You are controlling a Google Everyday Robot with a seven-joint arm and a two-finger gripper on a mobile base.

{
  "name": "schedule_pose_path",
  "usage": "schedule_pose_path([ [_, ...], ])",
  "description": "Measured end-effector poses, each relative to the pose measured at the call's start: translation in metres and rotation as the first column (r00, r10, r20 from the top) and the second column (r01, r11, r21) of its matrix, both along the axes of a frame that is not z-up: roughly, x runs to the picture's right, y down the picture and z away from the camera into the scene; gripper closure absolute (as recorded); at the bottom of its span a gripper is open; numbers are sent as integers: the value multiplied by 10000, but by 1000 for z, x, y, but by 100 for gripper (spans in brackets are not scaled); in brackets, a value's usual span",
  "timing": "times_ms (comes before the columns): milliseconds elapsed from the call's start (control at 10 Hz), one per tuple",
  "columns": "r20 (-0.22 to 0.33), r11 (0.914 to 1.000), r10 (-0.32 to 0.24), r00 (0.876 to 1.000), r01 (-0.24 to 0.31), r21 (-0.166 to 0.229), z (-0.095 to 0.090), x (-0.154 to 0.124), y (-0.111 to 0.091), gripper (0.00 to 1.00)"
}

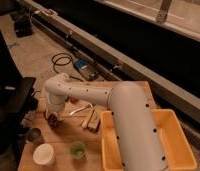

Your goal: Place grapes in red bowl

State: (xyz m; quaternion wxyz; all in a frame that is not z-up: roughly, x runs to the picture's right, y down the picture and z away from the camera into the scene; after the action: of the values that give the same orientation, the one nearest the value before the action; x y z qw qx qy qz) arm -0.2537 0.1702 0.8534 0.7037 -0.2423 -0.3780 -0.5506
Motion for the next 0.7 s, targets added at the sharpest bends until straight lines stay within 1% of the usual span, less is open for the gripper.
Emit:
schedule_pose_path([
  [100,39,10000,81,10000,-81,-7,-1,0,-1,86],
  [300,95,9998,194,9998,-194,71,-3,3,-3,86],
  [400,181,9995,262,9995,-266,189,-6,4,-6,86],
  [500,273,9987,358,9990,-367,352,-8,6,-10,86],
  [700,746,9934,691,9948,-754,862,-28,9,-32,86],
])
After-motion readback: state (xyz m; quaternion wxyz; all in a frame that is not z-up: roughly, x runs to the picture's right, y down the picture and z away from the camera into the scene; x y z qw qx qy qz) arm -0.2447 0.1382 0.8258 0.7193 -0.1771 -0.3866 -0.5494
